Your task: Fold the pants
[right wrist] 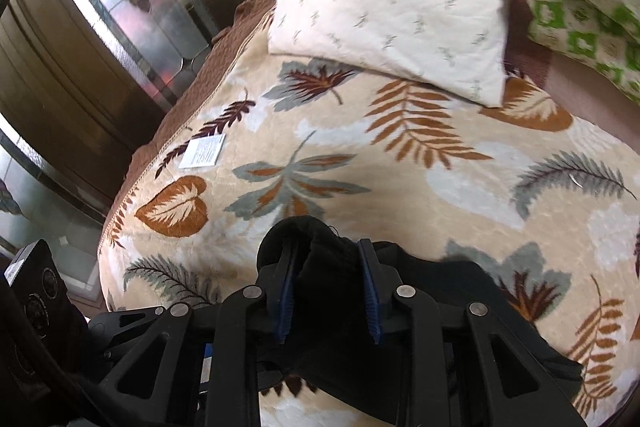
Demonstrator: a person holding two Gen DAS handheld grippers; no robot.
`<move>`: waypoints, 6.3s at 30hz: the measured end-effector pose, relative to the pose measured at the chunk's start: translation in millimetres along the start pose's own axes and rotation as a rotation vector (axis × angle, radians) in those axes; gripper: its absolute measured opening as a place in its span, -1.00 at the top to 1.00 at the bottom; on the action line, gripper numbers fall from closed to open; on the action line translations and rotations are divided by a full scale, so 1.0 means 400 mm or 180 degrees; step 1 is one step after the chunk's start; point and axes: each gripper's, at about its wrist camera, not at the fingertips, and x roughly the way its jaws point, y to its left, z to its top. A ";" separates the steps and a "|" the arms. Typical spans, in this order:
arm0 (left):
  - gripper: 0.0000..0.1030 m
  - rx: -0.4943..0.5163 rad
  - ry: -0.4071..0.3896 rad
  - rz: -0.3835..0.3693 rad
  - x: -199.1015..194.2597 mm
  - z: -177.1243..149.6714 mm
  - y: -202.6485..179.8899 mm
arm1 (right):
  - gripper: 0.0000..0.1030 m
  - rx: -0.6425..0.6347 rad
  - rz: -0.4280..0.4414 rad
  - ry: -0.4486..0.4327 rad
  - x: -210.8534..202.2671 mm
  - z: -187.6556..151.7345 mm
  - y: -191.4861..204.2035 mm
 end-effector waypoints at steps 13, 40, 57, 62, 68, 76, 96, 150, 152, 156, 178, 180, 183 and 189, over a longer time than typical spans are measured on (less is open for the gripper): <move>0.59 0.0334 0.0089 -0.0167 0.060 0.035 -0.183 | 0.59 0.0290 0.0012 -0.0211 -0.135 -0.059 -0.160; 0.73 0.0830 0.0722 -0.0281 0.316 -0.050 -0.494 | 0.73 0.0931 0.0026 -0.0397 -0.261 -0.277 -0.518; 0.68 0.0800 0.0781 -0.0290 0.356 -0.103 -0.497 | 0.38 0.1209 0.0013 -0.0296 -0.165 -0.402 -0.641; 0.23 0.0861 0.0614 -0.0486 0.251 -0.089 -0.484 | -0.01 0.1257 -0.0109 -0.0435 -0.226 -0.396 -0.645; -0.03 0.0865 0.0461 -0.0257 0.174 -0.085 -0.388 | -0.01 0.1272 -0.0035 -0.0614 -0.316 -0.424 -0.620; -0.02 0.0334 0.0410 -0.0014 0.199 -0.046 -0.242 | 0.27 0.1101 0.0418 -0.0473 -0.291 -0.468 -0.505; -0.02 0.0297 0.0569 0.0089 0.261 -0.051 -0.222 | 0.28 0.1332 0.0252 -0.0636 -0.326 -0.500 -0.485; -0.02 -0.0171 0.0844 0.0403 0.438 0.034 -0.107 | 0.84 0.1629 -0.0261 -0.0770 -0.226 -0.417 -0.569; -0.06 -0.0235 0.0862 0.0380 0.447 0.023 -0.094 | 0.85 0.1643 -0.0316 -0.0699 -0.194 -0.433 -0.577; -0.05 -0.0295 0.0800 0.0242 0.427 0.025 -0.088 | 0.77 0.1684 -0.0302 -0.0699 -0.166 -0.453 -0.589; -0.13 0.0260 0.0631 0.0519 0.348 -0.058 -0.162 | 0.87 0.1341 -0.0378 -0.0648 -0.168 -0.512 -0.459; -0.13 0.0307 0.0613 0.0583 0.339 -0.058 -0.174 | 0.87 0.1376 -0.0345 -0.0620 -0.171 -0.511 -0.464; -0.12 0.0317 0.0544 0.0650 0.311 -0.053 -0.188 | 0.74 0.1285 -0.0353 -0.0556 -0.178 -0.500 -0.454; -0.13 0.0441 0.0441 0.0793 0.246 -0.057 -0.197 | -0.04 0.1182 -0.0309 -0.0650 -0.238 -0.502 -0.413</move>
